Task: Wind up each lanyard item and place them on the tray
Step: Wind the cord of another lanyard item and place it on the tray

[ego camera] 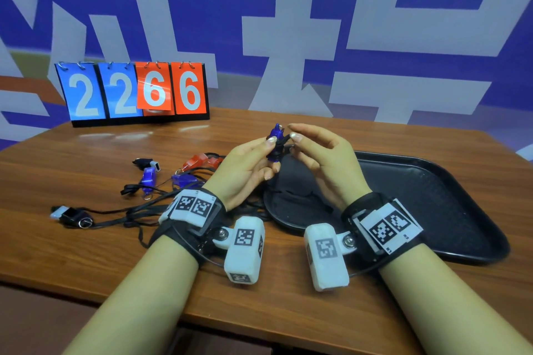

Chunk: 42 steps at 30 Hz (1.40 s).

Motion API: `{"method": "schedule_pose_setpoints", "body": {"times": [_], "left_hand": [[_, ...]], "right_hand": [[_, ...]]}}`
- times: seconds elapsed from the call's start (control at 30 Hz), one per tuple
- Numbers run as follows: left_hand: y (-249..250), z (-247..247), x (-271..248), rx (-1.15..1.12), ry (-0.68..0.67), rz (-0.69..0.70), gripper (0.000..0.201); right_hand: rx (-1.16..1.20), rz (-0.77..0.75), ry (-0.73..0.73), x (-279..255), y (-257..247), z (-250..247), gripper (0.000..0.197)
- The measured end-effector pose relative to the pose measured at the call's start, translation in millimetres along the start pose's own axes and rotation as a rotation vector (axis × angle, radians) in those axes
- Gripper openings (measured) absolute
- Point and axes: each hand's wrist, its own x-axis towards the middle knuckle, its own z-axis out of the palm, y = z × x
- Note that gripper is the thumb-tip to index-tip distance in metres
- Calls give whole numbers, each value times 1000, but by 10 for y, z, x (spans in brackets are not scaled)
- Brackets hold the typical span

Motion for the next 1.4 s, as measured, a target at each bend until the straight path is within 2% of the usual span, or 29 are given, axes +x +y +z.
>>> {"method": "schedule_pose_setpoints", "body": {"times": [0.33,0.47,0.6,0.7,1.0,1.4], "left_hand": [[-18,-35,21,52,-19,-13,30],[-27,-41,32,100,29,-14,30],[-36,-66,35,208,90,14,30],[-35,-71,33,290,112,44,32],[37,-89,-18,466,1,49,33],[134,-135,-75,668,-102,14,33]], "right_hand": [[-107,-44,63,12,28,-15,20],[-44,12,34,13,32,-12,20],[64,164,87,58,5,-35,33],[37,259,42,70,-31,-63,36],[-95,407,-38,84,-95,-173,16],[-238,387,-107,70,-142,-202,14]]}}
